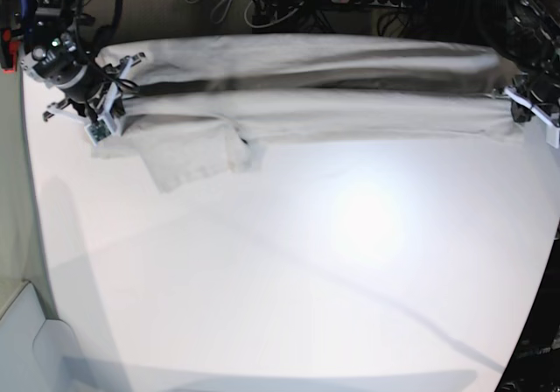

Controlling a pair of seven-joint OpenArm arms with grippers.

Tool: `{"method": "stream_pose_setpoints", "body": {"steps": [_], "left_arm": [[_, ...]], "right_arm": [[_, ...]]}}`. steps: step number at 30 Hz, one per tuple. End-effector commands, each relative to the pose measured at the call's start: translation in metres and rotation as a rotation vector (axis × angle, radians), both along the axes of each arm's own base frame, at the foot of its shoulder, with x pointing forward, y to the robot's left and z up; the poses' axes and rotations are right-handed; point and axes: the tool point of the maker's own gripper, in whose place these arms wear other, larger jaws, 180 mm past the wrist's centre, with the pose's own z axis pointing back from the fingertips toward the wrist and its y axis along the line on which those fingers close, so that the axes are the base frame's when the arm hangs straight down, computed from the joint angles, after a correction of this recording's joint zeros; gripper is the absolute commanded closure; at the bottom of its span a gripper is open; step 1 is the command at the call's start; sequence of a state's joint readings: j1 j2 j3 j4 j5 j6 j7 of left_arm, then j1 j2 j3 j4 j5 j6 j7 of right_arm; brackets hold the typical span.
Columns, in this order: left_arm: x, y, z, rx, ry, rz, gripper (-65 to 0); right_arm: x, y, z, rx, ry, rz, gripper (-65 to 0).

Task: Layout the t-shirt on the table in an organized manner, then fold the t-shirt properly
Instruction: 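Pull the folded shirt with both grippers toward the robot, stretching it taut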

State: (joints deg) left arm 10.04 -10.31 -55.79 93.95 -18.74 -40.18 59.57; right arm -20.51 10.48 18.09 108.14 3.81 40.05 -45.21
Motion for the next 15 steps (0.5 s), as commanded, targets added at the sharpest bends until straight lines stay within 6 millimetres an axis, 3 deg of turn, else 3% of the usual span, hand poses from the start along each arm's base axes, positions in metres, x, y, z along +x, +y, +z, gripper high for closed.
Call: {"method": "stream_pose_setpoints", "body": {"steps": [1,5,15], "left_arm": [[0.004,0.006,0.010,0.023,-0.027,-0.001,-0.1],[0.001,0.006,0.008,0.021,-0.019,-0.001,-0.1],[-0.019,0.005,-0.023,-0.050,0.056,0.027,-0.1]], "right_arm": [[0.006,-0.004,0.009,-0.010,-0.036,0.004,0.0],[0.006,-0.004,0.009,-0.010,-0.033,0.008,0.0],[-0.010,0.002,-0.001,-0.003,0.013,0.023,0.0]]}}
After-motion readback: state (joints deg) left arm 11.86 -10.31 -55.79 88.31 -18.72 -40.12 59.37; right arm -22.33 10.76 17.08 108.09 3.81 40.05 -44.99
